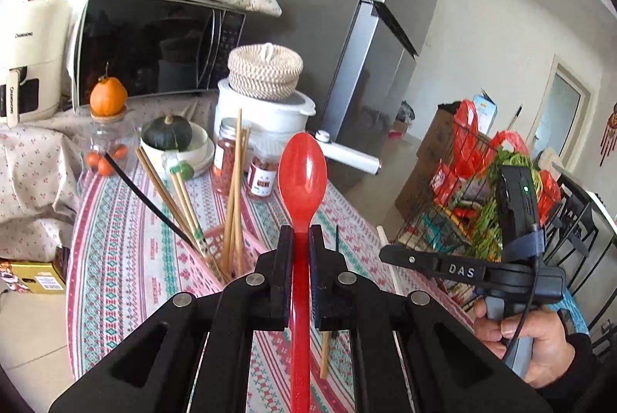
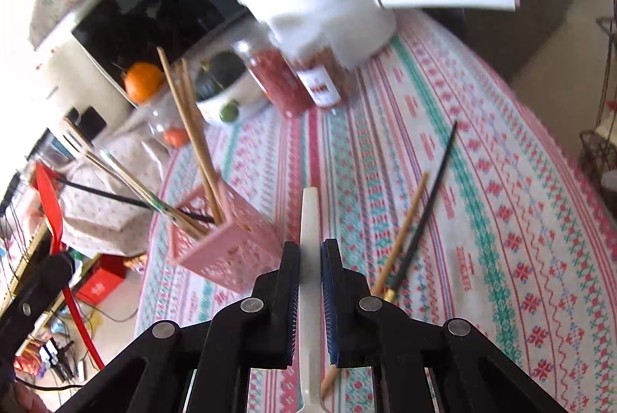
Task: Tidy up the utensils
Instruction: 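Lower the red spoon into the basket and open left while right lifts the white spoon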
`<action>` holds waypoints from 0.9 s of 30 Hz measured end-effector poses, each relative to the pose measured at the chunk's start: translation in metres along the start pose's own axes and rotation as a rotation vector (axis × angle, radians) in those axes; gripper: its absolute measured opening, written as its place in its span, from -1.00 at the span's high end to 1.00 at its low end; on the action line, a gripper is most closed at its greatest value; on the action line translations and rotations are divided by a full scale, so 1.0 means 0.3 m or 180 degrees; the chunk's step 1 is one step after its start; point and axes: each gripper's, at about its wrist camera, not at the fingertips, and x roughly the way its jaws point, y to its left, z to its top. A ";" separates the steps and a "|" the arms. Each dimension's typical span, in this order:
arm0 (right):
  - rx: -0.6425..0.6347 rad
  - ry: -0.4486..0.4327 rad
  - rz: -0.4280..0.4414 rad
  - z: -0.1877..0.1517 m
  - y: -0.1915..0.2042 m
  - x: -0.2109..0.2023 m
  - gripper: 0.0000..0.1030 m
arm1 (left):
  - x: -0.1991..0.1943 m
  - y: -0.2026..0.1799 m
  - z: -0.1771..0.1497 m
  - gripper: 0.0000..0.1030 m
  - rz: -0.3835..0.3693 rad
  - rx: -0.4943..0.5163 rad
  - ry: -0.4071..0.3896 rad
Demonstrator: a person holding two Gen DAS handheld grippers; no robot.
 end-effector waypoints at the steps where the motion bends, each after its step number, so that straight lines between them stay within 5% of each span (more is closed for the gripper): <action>1: -0.0015 -0.0054 0.0003 0.004 0.007 -0.010 0.80 | 0.005 0.009 0.011 0.85 0.0028 -0.0027 -0.0070; 13: -0.0060 -0.0164 -0.0026 0.019 0.029 0.013 0.80 | 0.202 0.020 0.120 0.85 0.0496 0.0245 -0.0886; 20: -0.0052 -0.0251 -0.0115 0.056 0.016 0.037 0.80 | 0.349 0.058 0.087 0.85 0.0666 0.0299 -0.0912; 27: -0.0094 -0.0347 -0.0152 0.091 0.038 0.074 0.80 | 0.387 0.096 -0.004 0.84 0.0648 0.0164 -0.0594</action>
